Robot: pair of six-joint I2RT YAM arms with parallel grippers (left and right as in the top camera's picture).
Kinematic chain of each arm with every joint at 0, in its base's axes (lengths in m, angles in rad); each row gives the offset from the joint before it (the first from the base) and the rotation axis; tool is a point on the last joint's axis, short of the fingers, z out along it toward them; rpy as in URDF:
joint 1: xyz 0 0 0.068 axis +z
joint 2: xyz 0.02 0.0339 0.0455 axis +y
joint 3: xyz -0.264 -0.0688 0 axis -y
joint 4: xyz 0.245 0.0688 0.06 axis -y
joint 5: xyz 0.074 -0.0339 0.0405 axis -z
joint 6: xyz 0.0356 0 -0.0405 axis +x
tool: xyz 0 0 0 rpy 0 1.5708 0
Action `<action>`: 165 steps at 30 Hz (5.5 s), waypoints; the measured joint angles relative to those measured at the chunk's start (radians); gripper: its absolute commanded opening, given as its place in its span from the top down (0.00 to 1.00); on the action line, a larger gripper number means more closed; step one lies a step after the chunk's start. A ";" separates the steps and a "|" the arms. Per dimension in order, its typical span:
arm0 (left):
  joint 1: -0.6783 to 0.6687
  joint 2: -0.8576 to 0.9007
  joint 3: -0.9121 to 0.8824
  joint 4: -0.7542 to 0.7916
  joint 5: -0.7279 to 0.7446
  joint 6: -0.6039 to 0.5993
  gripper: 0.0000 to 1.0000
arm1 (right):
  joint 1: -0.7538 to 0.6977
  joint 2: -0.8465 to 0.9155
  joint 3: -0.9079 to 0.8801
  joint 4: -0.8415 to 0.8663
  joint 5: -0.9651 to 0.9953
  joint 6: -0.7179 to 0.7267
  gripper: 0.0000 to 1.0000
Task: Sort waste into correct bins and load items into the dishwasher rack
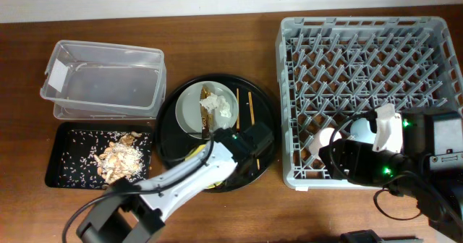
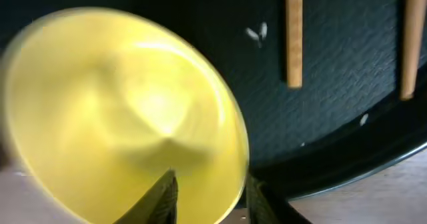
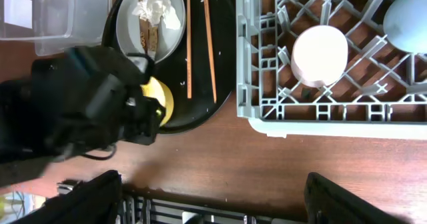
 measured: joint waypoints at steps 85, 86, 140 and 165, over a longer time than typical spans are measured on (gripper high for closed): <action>0.615 -0.373 0.511 -0.274 0.079 0.492 0.01 | 0.001 0.003 0.000 0.019 0.127 0.001 0.01; 0.580 -0.458 0.516 -0.305 0.073 0.492 0.01 | 0.001 0.002 0.000 0.021 0.128 0.000 0.01; 0.678 -1.720 -1.126 0.895 0.348 0.856 0.01 | 0.739 0.591 -0.075 0.478 0.219 0.222 0.45; 0.680 -1.722 -1.128 0.895 0.351 0.863 0.01 | 0.128 0.686 -0.085 0.548 1.543 0.252 0.96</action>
